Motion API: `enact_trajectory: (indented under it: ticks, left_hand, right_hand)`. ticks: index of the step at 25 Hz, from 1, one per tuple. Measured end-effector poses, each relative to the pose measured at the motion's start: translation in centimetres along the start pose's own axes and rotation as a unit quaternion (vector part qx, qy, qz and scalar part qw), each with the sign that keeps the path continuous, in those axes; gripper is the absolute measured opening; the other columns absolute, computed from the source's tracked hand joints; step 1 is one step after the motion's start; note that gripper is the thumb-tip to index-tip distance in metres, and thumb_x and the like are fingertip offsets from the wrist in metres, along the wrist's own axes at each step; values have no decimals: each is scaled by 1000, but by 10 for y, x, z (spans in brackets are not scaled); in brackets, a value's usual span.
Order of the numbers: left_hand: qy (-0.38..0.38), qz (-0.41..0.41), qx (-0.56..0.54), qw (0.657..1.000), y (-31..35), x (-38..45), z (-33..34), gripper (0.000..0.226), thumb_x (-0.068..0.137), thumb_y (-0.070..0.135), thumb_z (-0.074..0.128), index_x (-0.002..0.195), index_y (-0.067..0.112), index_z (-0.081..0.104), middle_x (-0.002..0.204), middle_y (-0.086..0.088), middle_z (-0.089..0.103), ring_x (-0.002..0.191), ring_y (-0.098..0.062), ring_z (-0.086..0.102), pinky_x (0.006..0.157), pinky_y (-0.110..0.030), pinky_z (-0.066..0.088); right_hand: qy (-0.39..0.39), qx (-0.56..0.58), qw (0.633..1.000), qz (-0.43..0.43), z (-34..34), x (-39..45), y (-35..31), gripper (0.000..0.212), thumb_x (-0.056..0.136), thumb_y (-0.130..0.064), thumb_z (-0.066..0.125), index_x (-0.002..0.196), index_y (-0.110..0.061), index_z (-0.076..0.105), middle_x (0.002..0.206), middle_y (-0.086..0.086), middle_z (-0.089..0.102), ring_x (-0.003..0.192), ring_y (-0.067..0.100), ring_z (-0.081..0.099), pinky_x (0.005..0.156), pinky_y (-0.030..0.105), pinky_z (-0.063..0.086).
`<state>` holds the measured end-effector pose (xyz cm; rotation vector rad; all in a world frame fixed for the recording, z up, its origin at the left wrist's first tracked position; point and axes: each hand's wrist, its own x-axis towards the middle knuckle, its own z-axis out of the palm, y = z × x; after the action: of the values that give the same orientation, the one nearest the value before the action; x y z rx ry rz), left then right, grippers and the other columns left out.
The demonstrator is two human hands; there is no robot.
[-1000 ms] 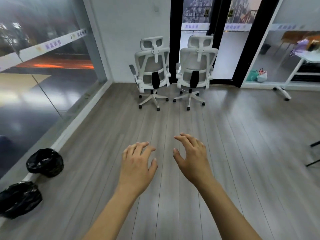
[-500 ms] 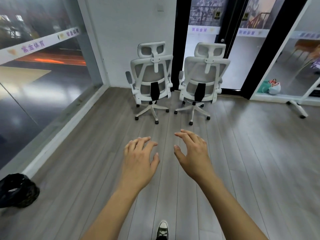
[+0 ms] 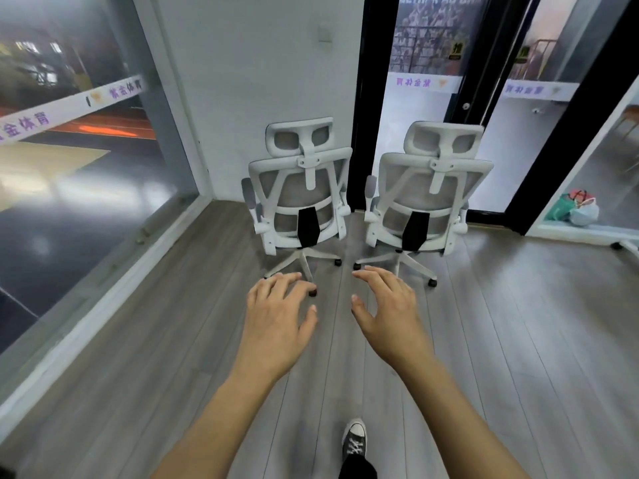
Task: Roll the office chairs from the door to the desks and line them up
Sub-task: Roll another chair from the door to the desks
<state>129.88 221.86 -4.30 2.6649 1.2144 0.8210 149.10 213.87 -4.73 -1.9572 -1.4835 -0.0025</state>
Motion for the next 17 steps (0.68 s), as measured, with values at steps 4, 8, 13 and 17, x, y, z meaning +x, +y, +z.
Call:
enact_trajectory:
  ticks: [4,8,13,17]
  left_hand:
    - [-10,-10,18,1000,-27,119,60,28,90,42,48,114,33,59,130,7,56,127,-20,45,110,-40,30]
    - [-10,-27,31,999,-48,235,107,30,91,42,45,115,33,59,127,11,56,124,-14,46,108,-34,29]
    - [-4,-67,42,997,-98,342,149,27,91,39,48,115,32,60,124,11,57,123,-13,47,105,-32,30]
    - [-10,-100,43,994,-156,425,199,30,91,42,45,115,32,60,124,10,58,120,-16,49,104,-34,31]
  right_hand:
    - [-1,11,1000,0,35,125,60,38,94,-33,61,131,-31,55,138,-12,53,130,12,46,111,32,27]
    - [-21,18,1000,-6,66,253,112,37,93,-33,62,129,-32,55,133,-13,54,125,13,48,109,34,31]
    - [-54,33,998,-24,108,382,145,37,93,-33,63,129,-34,55,132,-14,54,125,13,47,110,36,33]
    - [-63,22,998,-20,151,487,177,37,96,-34,60,132,-33,54,136,-14,52,129,12,43,107,25,21]
